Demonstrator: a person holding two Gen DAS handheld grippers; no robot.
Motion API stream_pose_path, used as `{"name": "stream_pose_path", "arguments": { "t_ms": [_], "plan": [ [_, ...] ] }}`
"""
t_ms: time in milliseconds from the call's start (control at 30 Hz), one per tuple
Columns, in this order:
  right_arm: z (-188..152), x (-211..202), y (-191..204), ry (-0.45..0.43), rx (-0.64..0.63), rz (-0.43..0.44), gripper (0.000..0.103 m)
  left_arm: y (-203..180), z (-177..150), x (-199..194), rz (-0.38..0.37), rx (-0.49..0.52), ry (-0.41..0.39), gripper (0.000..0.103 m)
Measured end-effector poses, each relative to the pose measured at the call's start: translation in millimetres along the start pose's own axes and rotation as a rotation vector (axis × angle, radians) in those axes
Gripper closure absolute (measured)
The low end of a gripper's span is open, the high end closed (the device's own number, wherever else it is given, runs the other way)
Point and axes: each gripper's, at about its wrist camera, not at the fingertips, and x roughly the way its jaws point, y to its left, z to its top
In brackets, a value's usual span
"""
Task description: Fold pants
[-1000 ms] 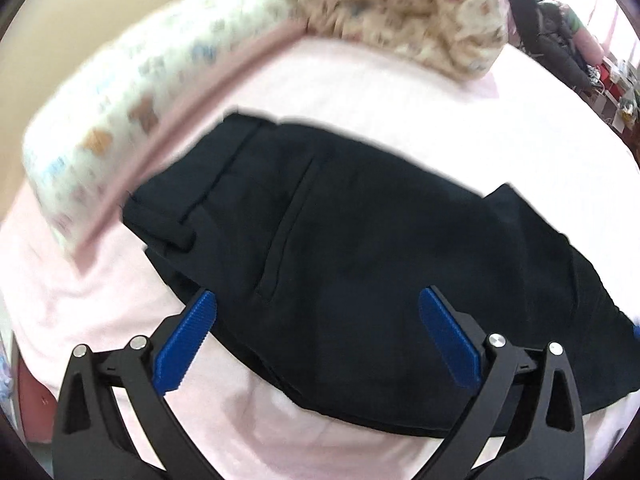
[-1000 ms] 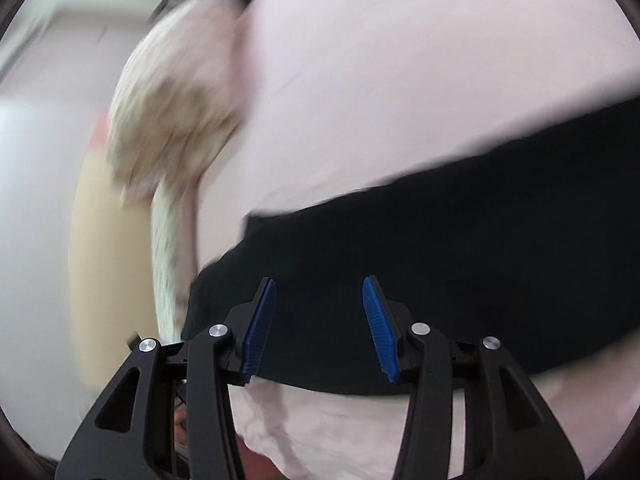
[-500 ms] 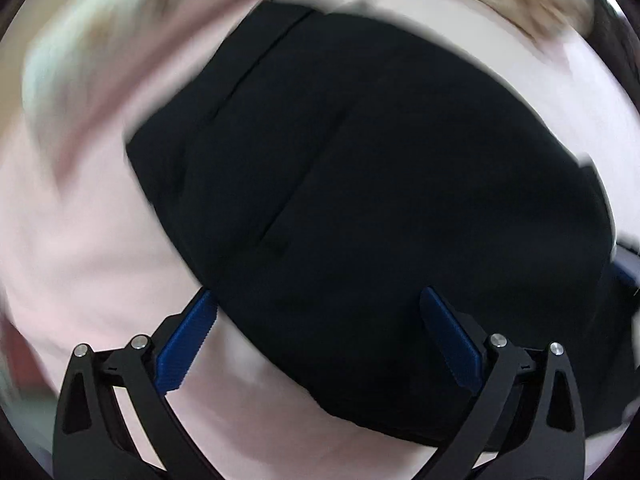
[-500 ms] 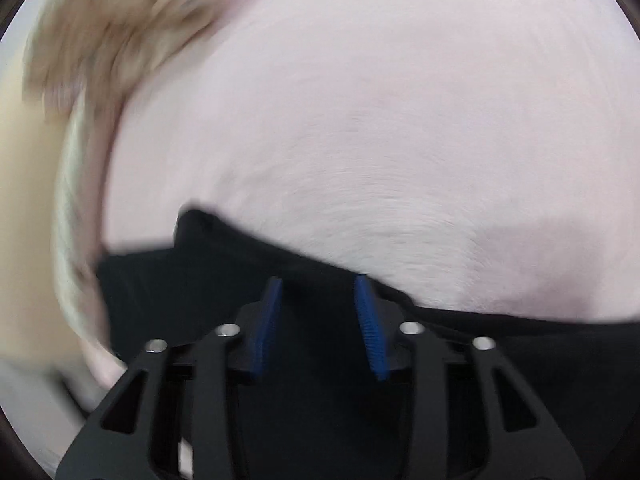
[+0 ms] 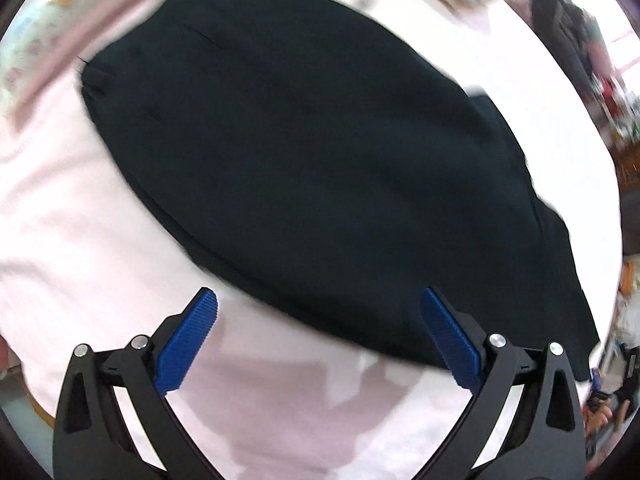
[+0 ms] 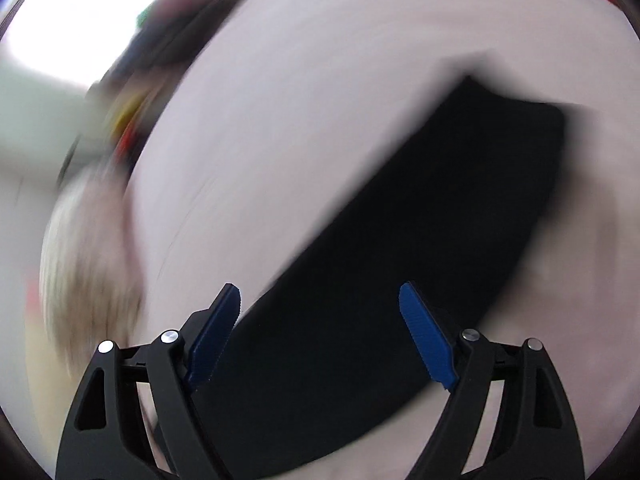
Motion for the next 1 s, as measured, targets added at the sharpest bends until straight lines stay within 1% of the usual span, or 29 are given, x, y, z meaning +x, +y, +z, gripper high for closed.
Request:
{"name": "stream_pose_path", "arguments": {
  "t_ms": [67,100,167,200,233,267,333,367,400,433,467,500,533,567,600,633,667,733,767,833,867,900,933,967,1000],
  "plan": [
    [22.0,-15.8,-48.1,-0.061,0.162,-0.016,0.019,-22.1,-16.4,10.2,-0.018,0.027,0.052,0.002],
    [30.2,-20.0,-65.9,-0.079,0.215,-0.012,0.019,-35.1,-25.7,16.0,-0.024,0.042,0.082,0.002],
    [43.3,-22.2,-92.3,-0.096,0.282,-0.009,0.02,-52.0,-37.5,23.6,-0.037,0.059,0.126,0.002],
    [48.5,-19.6,-99.0,-0.092,0.289,0.006,0.022,-60.4,-42.7,27.6,-0.042,0.069,0.153,0.002],
    [53.6,-17.9,-102.6,-0.085,0.283,0.015,0.027,-70.5,-49.3,32.5,-0.048,0.081,0.185,0.002],
    [57.3,-10.4,-101.6,-0.065,0.26,0.015,0.03,-78.5,-55.0,35.2,-0.052,0.091,0.202,0.002],
    [68.2,4.0,-101.6,-0.009,0.219,-0.004,0.036,-91.0,-63.4,35.9,-0.053,0.108,0.206,0.002],
    [71.2,7.3,-105.3,0.014,0.211,-0.009,0.041,-98.2,-67.7,35.4,-0.05,0.12,0.204,0.002],
    [72.1,11.8,-105.4,0.033,0.204,-0.005,0.055,-104.3,-68.6,35.9,-0.049,0.128,0.203,0.002],
    [76.6,18.0,-101.1,0.051,0.179,0.005,0.064,-103.1,-84.8,37.4,-0.049,0.132,0.202,0.002],
    [78.4,16.6,-95.9,0.051,0.147,-0.009,0.075,-109.8,-83.9,39.3,-0.049,0.135,0.203,0.002],
    [79.0,16.7,-81.7,0.053,0.093,-0.012,0.081,-114.4,-86.5,39.1,-0.049,0.136,0.203,0.002],
    [83.9,16.2,-68.9,0.053,0.032,-0.009,0.085,-119.3,-89.0,38.8,-0.049,0.137,0.202,0.002],
    [86.4,12.7,-56.3,0.04,-0.048,0.006,0.087,-123.0,-90.2,39.3,-0.048,0.138,0.2,0.002],
    [87.7,8.6,-49.5,0.027,-0.096,0.023,0.088,-124.7,-91.4,39.0,-0.048,0.139,0.196,0.002],
    [89.0,6.8,-44.1,0.007,-0.158,0.011,0.089,-128.2,-94.2,39.5,-0.047,0.139,0.194,0.002],
    [91.8,14.4,-46.4,0.022,-0.172,-0.047,0.089,-120.2,-101.1,36.2,-0.046,0.138,0.195,0.002],
    [97.4,31.2,-62.7,0.089,-0.122,-0.128,0.089,-126.3,-104.0,40.9,-0.049,0.131,0.207,0.002],
    [99.3,34.4,-74.6,0.122,-0.078,-0.125,0.089,-114.2,-98.9,40.9,-0.053,0.129,0.21,0.002],
    [102.8,24.5,-79.6,0.131,-0.058,-0.064,0.086,-119.0,-112.8,40.7,-0.056,0.137,0.215,0.002],
    [103.9,19.8,-80.2,0.124,-0.056,-0.056,0.069,-118.4,-116.8,40.4,-0.055,0.142,0.218,0.002],
    [104.3,13.5,-81.1,0.107,-0.052,-0.048,0.057,-118.6,-117.5,39.9,-0.055,0.147,0.22,0.002],
    [105.8,6.8,-84.3,0.081,-0.043,-0.035,0.038,-118.6,-119.7,40.7,-0.054,0.148,0.224,0.002],
    [106.7,2.0,-88.2,0.059,-0.03,-0.012,0.035,-118.4,-121.1,41.6,-0.054,0.144,0.226,0.002],
    [107.3,1.6,-93.1,0.065,-0.015,0.001,0.035,-122.5,-119.9,47.8,-0.054,0.14,0.227,0.002]
  ]
}}
